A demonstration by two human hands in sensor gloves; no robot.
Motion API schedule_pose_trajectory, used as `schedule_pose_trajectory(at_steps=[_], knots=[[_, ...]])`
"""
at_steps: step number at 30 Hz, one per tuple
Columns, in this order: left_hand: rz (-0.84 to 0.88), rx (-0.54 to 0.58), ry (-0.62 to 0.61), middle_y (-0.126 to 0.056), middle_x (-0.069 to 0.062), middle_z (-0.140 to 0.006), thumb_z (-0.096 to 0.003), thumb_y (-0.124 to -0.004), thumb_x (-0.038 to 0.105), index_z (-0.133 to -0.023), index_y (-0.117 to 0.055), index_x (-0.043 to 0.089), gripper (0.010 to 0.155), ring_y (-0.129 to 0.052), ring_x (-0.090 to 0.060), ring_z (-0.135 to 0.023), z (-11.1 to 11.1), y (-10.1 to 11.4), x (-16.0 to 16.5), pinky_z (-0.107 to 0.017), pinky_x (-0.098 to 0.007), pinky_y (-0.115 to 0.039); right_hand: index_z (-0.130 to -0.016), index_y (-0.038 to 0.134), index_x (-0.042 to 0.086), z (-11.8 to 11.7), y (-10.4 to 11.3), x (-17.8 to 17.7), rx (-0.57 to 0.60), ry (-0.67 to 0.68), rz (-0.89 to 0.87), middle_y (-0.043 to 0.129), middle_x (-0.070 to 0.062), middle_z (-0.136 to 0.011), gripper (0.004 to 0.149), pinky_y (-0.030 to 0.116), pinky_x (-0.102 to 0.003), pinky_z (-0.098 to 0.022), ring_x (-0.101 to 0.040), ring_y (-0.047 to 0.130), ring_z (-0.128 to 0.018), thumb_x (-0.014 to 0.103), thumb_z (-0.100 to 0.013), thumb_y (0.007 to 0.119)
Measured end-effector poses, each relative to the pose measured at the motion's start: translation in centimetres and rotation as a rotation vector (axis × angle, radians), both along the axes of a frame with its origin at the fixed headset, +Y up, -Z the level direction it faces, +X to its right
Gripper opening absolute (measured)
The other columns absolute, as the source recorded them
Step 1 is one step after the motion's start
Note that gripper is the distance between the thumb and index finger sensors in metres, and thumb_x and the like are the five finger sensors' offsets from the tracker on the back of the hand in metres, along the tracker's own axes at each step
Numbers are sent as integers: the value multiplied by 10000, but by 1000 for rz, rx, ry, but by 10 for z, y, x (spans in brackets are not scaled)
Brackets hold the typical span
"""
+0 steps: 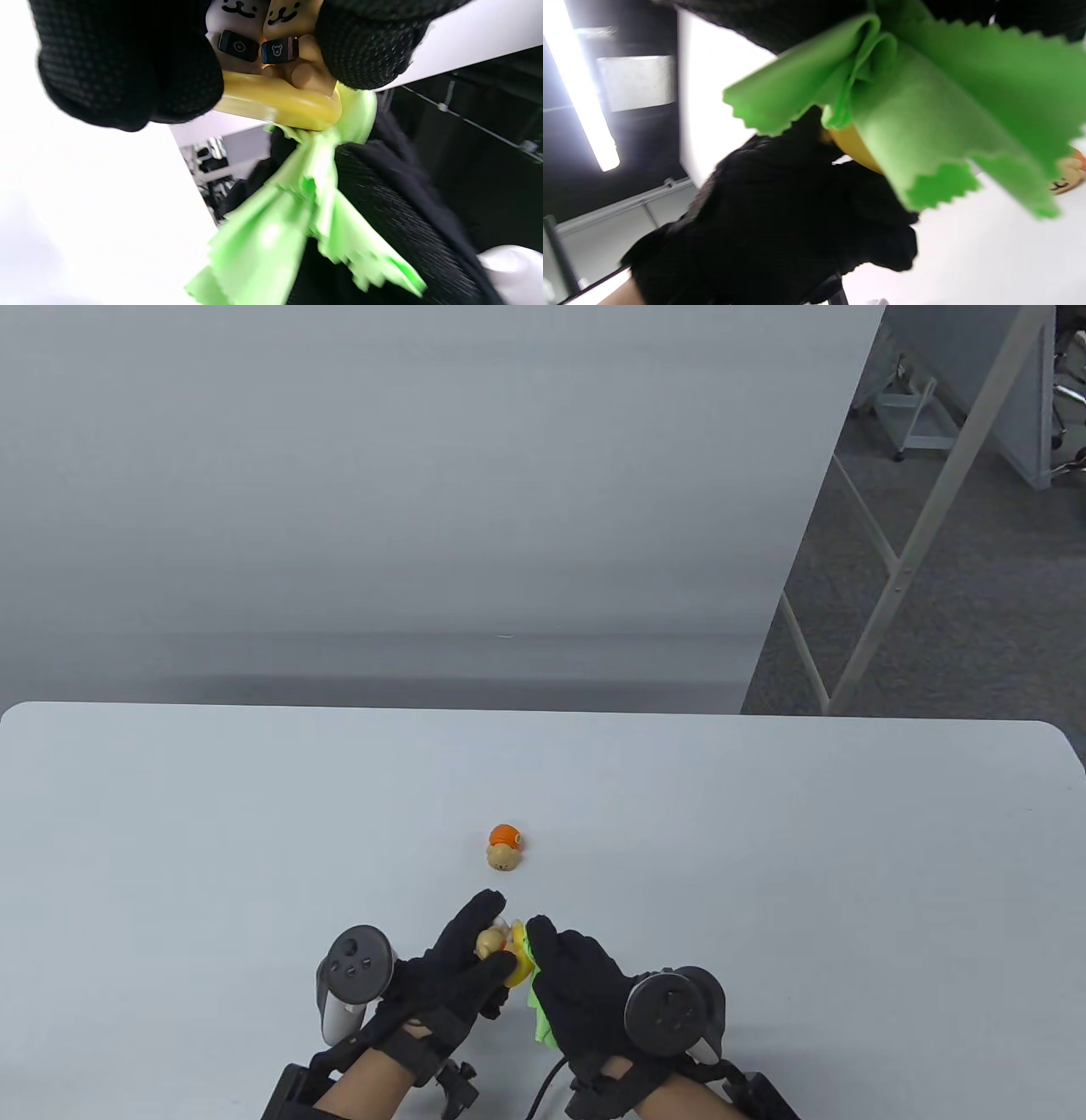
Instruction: Dust the small ornaments
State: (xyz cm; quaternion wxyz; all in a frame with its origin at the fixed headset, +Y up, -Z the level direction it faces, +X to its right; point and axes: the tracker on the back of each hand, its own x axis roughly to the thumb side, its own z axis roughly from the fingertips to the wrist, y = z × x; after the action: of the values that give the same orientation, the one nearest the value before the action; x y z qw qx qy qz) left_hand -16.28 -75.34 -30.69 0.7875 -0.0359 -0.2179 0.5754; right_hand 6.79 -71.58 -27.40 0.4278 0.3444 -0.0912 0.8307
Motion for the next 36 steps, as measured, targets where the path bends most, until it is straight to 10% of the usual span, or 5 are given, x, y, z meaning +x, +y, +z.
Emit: schedule_pose_trajectory(at_steps=[15,30,36], knots=[[339,-29,-370,-465,-402,-1091,-538,-785,512,-1170,-436,74,844,-1012,-415,-588,-2,7,11,-406,-522,-945,-1007,591,-80,-18,-20,15,-211,1,-84,815,-434,-771,518,763,-751,-459,-510,908,-526,113,-553,750],[59,85,-136,-577,-374,-1015,-498,-819,607,-1154,-570,101,865,-1012,-421,-574,0,13,-3,-386,-539,-944,-996,598,-105,-9,-12,10,-224,20,-206,814,-446,-757,519,765,-755,-449,-512,905,-515,103,-548,754],[99,-37,-4,-811,-235,-832,-405,-867,761,-952,-728,49,909,-1076,-267,-344,-1,2,-9,-185,-404,-1007,-1003,611,-73,-4,-3,7,-144,52,-192,811,-442,-766,510,761,-755,-459,-512,904,-525,108,-550,759]])
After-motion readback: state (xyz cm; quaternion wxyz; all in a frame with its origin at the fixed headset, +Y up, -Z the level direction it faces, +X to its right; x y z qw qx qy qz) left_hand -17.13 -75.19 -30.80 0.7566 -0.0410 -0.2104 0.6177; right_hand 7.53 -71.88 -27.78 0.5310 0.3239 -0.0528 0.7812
